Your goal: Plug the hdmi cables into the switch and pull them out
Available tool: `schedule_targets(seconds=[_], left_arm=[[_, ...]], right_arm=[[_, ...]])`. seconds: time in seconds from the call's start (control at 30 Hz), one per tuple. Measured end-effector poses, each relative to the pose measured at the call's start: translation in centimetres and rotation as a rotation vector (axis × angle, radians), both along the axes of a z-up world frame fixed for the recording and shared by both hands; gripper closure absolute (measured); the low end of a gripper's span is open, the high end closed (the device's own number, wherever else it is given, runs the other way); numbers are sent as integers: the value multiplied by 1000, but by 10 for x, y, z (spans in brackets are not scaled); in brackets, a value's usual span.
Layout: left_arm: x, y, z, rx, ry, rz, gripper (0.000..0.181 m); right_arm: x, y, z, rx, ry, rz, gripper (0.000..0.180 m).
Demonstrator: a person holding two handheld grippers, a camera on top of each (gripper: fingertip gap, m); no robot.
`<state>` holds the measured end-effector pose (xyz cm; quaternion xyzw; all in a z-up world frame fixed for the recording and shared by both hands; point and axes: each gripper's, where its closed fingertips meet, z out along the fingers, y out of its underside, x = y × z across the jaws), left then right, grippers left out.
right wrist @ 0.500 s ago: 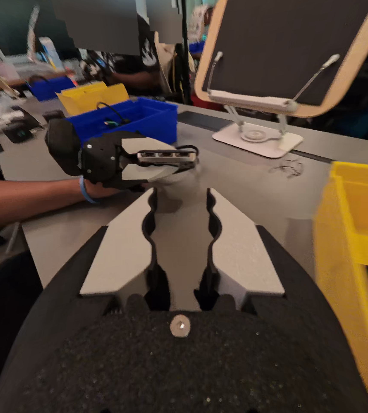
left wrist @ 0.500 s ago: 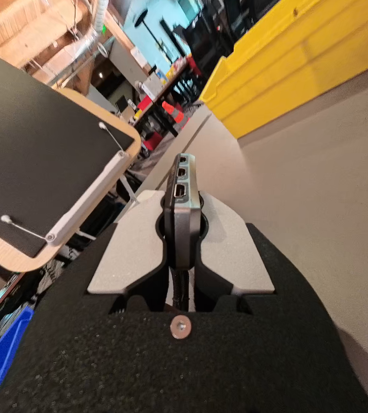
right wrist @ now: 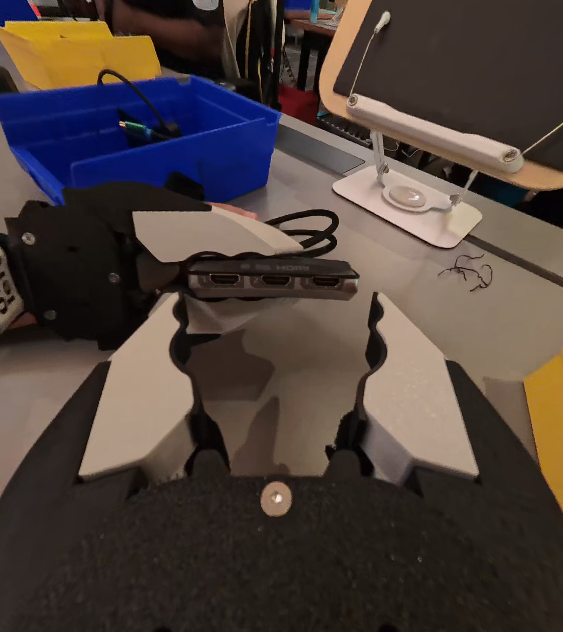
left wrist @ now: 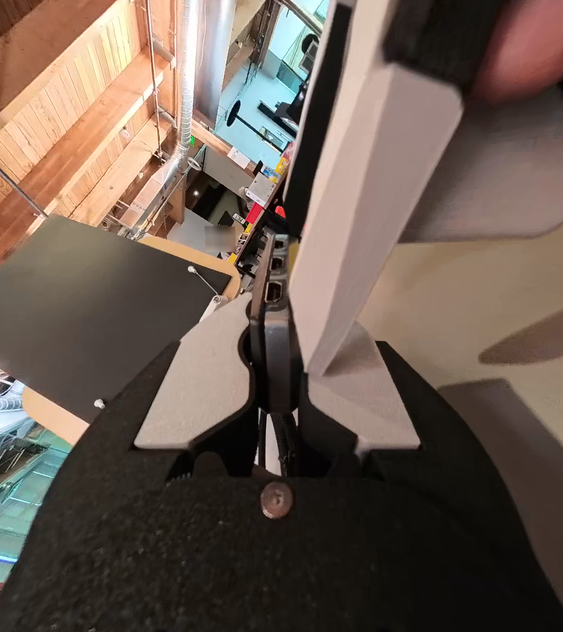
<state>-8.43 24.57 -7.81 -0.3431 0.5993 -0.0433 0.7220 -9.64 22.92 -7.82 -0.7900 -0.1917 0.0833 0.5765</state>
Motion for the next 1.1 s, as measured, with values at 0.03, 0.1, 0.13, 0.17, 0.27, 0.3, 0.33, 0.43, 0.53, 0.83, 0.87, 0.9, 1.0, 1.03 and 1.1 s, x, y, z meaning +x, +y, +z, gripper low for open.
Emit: schedule_targets(seconds=[0.03,0.1,0.13,0.17,0.27,0.3,0.33,0.43,0.53,0.83,0.87,0.9,1.0,1.03,1.1], left_arm=[[-1,1,1,2,-3,10,159],[-2,2,2,4,-4,14,159],[-2,2,3,13,-3,11,159],[-2,1,3,20,0,7,159],[-1,-1,1,41,12,1,158],[-1,-2,0,55,16,6,158],[0,-2,-1,64,21,6,157],[2,-5,-2,84,32,5,158],[2,-6,-3,100,34,20,157],[4,-4,-3,61,1,4,149],[3,-3,-3,43,-7,-3,146],[3,-2,-3,16,-13,-8,144],[-1,4,2,-56,-52,-17,139],[-2,6,4,-73,-66,-14,139],[-3,10,5,-97,-73,0,139]], right_arm=[[-2,1,0,-3,20,8,76],[-3,2,-2,-31,64,12,77],[-4,3,-2,-36,78,20,77],[-5,2,-2,-37,83,33,77],[-8,0,1,-22,96,69,79],[-8,-1,1,-31,121,74,79],[-7,-1,1,-40,143,75,80],[-6,2,-2,-54,162,76,79],[-9,5,-6,-24,122,73,76],[8,13,4,-50,58,37,77],[14,15,8,-52,59,29,76],[22,16,15,-51,65,21,76],[52,18,47,-22,25,-22,77],[63,19,60,-12,-6,-39,77],[85,20,88,11,-84,-67,77]])
